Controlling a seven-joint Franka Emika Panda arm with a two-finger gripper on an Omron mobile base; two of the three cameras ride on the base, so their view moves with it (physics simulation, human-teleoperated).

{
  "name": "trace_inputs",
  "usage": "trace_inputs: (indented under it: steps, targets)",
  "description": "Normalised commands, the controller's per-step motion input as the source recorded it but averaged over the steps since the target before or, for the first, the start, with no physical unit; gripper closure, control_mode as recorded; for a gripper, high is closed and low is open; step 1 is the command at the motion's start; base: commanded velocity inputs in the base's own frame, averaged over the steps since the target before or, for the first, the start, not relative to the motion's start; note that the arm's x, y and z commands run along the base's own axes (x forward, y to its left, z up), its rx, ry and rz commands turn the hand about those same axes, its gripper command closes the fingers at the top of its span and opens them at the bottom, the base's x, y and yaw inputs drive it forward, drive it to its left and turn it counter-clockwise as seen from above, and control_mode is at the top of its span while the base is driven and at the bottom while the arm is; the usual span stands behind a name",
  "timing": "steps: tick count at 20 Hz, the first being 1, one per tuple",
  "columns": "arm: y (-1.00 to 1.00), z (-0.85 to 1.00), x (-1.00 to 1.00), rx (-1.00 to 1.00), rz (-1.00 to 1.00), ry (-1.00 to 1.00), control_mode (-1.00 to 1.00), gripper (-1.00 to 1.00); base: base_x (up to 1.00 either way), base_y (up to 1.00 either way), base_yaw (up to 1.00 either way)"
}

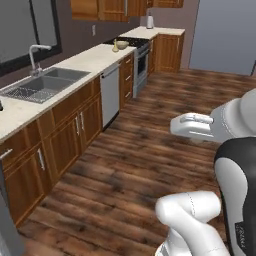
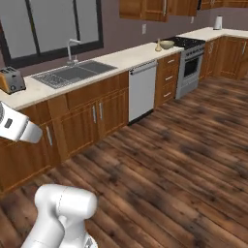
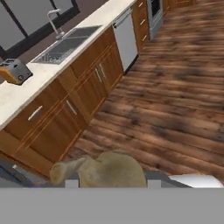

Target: Retrieve the bottle and the shaker from the cabinet and place them next to the mixing bowl on the counter. Then add garlic from the fridge to the mixing bowl.

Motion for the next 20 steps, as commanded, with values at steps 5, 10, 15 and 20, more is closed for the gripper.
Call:
trace_inputs:
  steps: [5,10,15,20]
  targets:
    - [0.0,0.0,0.0,0.0,0.0,0.0,1.0,1.0,0.91,-0.94,-0.37]
    - [0.0,0.0,0.0,0.0,0.0,0.0,1.0,1.0,1.0,-1.0,-0.04]
    - [0.0,0.0,0.0,0.0,0.0,0.0,1.0,1.0,1.0,-1.0,0.03]
    - [0.0,0.0,0.0,0.0,0.0,0.0,1.0,1.0,1.0,-1.0,0.18]
